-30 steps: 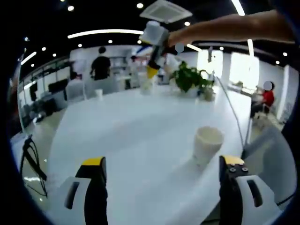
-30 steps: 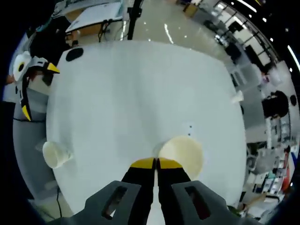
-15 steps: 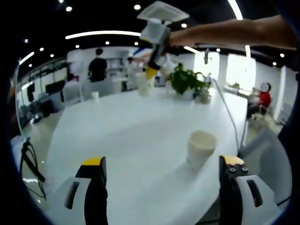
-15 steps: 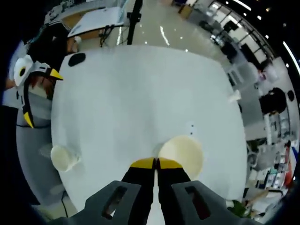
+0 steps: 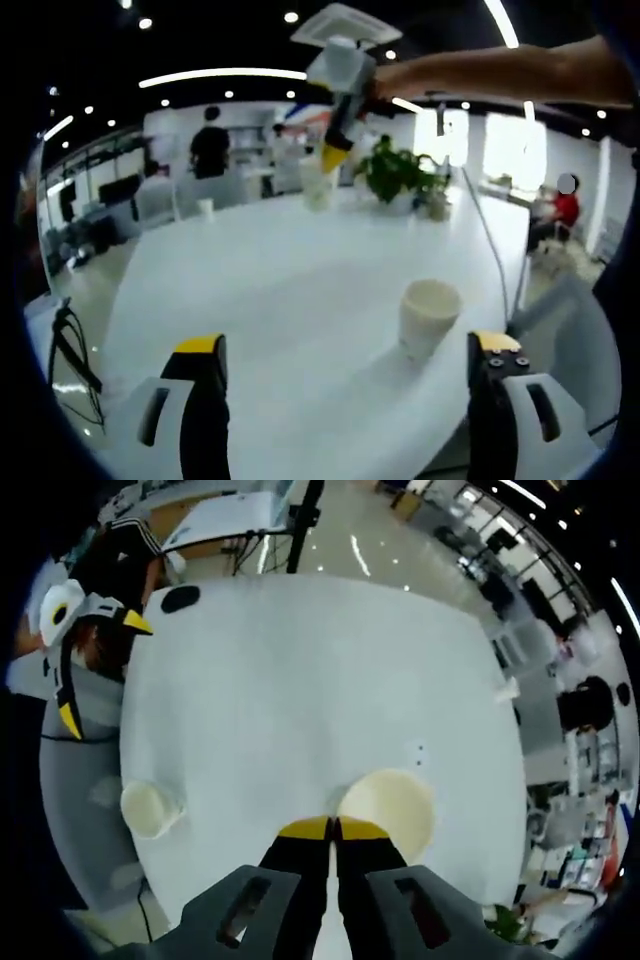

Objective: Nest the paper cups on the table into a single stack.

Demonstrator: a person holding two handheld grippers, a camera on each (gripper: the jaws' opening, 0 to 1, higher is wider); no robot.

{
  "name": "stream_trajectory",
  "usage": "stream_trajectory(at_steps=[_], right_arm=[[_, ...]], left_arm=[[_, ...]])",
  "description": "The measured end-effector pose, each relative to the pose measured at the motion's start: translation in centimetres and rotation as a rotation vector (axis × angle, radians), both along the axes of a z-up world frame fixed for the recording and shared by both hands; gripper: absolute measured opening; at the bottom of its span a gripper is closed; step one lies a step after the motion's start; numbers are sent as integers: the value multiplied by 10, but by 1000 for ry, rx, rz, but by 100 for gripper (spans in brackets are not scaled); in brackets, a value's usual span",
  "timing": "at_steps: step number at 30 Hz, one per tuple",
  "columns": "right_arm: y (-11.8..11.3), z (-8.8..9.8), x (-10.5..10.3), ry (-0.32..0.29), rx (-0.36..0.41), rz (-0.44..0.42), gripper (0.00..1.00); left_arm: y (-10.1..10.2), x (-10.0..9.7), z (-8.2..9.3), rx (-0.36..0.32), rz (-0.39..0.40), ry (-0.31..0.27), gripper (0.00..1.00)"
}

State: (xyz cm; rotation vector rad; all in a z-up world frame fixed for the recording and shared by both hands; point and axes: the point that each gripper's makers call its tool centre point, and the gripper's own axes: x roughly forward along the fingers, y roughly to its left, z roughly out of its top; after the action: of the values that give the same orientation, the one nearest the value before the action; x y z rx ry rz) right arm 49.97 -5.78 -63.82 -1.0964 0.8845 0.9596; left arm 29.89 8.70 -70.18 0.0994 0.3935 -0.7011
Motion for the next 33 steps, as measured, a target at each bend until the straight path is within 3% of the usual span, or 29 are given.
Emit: stream_trajectory(at_steps=[11, 17, 33], right_arm=[[1, 1, -22, -4, 4, 8, 0], [6, 11, -36, -6, 26, 13, 0], [6, 22, -68, -8, 17, 25, 0]], left_arm=[[-6, -8, -3, 9, -19, 8, 98], [-5, -9, -4, -4, -1, 17, 98], [-12, -22, -16, 9, -40, 29, 98]])
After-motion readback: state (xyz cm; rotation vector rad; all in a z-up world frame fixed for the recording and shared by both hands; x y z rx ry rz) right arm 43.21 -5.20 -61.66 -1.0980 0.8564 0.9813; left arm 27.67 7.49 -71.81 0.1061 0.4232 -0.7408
